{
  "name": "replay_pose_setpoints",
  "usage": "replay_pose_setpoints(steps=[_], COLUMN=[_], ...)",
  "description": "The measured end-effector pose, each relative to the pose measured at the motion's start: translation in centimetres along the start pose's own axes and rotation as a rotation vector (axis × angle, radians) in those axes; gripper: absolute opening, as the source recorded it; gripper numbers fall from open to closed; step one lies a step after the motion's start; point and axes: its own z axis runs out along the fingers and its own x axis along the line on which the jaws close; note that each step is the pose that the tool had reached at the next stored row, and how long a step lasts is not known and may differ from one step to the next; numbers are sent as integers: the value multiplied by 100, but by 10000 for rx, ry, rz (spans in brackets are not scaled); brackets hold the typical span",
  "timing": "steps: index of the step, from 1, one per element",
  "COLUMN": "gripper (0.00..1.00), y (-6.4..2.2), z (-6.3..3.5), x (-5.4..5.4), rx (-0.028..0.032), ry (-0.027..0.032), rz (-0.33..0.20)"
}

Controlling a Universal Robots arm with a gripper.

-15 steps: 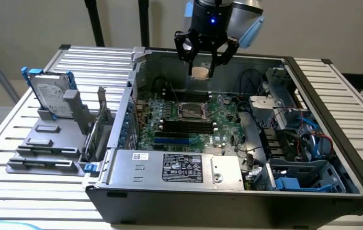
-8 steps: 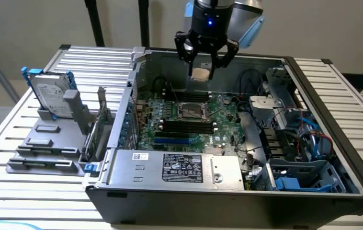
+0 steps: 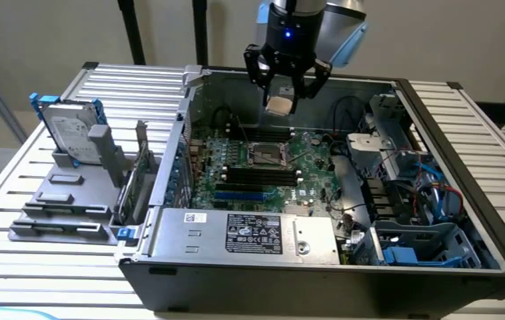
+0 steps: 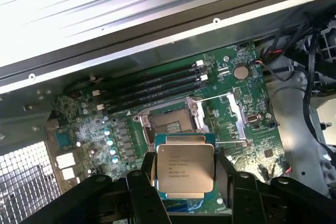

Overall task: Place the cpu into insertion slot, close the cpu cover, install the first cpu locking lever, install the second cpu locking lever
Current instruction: 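Place the cpu into insertion slot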

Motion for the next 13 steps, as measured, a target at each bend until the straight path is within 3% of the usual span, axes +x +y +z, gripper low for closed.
replay_pose_setpoints(steps=[13], gripper=[55], y=[-4], z=[69], x=[-1], rx=[-44], ry=[-155], rz=[2366])
